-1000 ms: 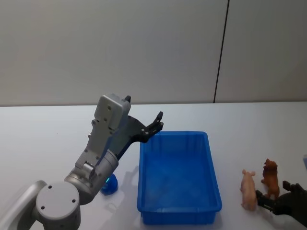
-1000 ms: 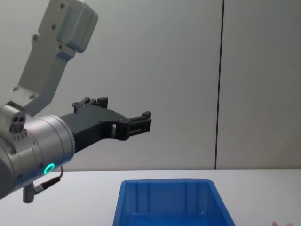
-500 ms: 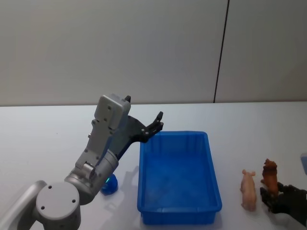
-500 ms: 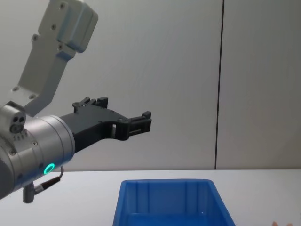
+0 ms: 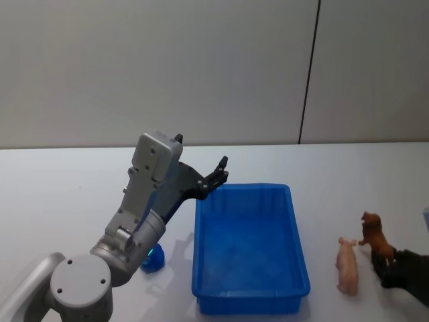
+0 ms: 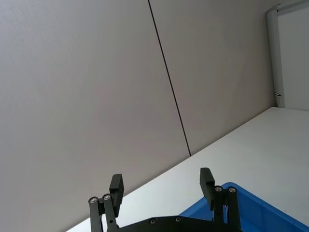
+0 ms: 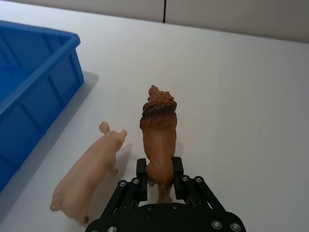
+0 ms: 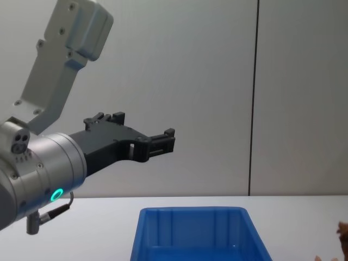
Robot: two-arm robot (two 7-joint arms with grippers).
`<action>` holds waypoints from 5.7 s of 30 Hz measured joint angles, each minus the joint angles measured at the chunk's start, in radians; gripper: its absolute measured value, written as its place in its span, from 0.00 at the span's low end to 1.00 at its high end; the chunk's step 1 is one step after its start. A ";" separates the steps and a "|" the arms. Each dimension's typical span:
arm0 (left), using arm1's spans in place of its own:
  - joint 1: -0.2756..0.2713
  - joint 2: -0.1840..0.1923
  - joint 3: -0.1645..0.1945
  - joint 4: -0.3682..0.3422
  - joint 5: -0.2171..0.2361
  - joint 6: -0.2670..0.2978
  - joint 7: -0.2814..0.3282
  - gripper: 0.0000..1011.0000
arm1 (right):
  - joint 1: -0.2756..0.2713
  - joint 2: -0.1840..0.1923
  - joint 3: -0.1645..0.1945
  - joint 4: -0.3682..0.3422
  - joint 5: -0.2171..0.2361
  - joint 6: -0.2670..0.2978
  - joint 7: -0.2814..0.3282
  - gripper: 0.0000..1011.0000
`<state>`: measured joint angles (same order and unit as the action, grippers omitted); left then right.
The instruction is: Pick up the two dolls from the table and place them into the box.
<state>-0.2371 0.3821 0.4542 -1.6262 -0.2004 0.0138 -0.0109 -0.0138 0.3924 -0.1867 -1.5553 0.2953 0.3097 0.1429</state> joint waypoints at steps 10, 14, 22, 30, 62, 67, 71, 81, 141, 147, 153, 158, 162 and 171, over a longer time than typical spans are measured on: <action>0.000 0.000 0.000 0.000 0.000 0.000 0.000 0.99 | 0.007 0.002 0.004 -0.036 -0.042 -0.074 -0.013 0.28; 0.000 0.000 0.000 0.000 0.000 0.000 0.000 0.99 | 0.015 0.002 0.004 -0.056 -0.059 -0.100 -0.007 0.28; 0.000 0.000 0.000 0.000 0.000 0.000 0.000 0.99 | 0.040 -0.006 0.001 -0.094 -0.075 -0.132 0.043 0.28; 0.000 0.000 0.000 0.000 0.000 0.000 0.000 0.99 | 0.076 -0.023 -0.013 -0.115 -0.078 -0.135 0.119 0.28; 0.000 0.000 0.000 0.000 0.000 0.000 0.000 0.99 | 0.220 -0.150 -0.123 -0.031 -0.112 0.013 0.365 0.71; 0.000 0.000 0.000 0.000 0.000 0.000 0.000 0.99 | 0.221 -0.149 -0.122 -0.030 -0.107 0.015 0.346 0.87; 0.000 0.000 0.000 0.000 0.000 0.000 0.000 0.99 | 0.211 -0.140 -0.115 -0.040 -0.095 0.011 0.323 0.96; 0.000 0.000 0.000 0.000 0.000 0.000 0.000 0.99 | 0.137 -0.082 -0.080 -0.109 -0.030 -0.001 0.242 0.99; 0.000 0.000 0.000 0.000 0.000 0.000 0.000 0.99 | -0.023 -0.006 -0.048 -0.090 0.073 0.097 0.068 0.91; 0.000 0.000 0.000 0.000 0.000 0.000 0.000 0.99 | -0.005 -0.019 -0.054 -0.063 0.060 0.107 0.069 0.76; 0.000 0.000 0.000 0.000 0.000 0.000 0.000 0.99 | 0.007 -0.028 -0.057 -0.046 0.051 0.115 0.066 0.58; 0.000 0.000 0.000 0.000 0.000 0.000 0.000 0.99 | 0.017 -0.033 -0.058 -0.035 0.043 0.119 0.061 0.41; 0.000 0.000 0.000 0.000 0.000 0.000 0.000 0.99 | 0.022 -0.034 -0.057 -0.032 0.038 0.119 0.056 0.37; 0.000 0.000 0.000 0.000 0.000 0.000 0.000 0.99 | 0.030 -0.035 -0.053 -0.036 0.026 0.091 0.052 0.37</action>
<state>-0.2371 0.3821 0.4543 -1.6262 -0.2004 0.0139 -0.0109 0.0166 0.3571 -0.2400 -1.5914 0.3216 0.4006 0.1944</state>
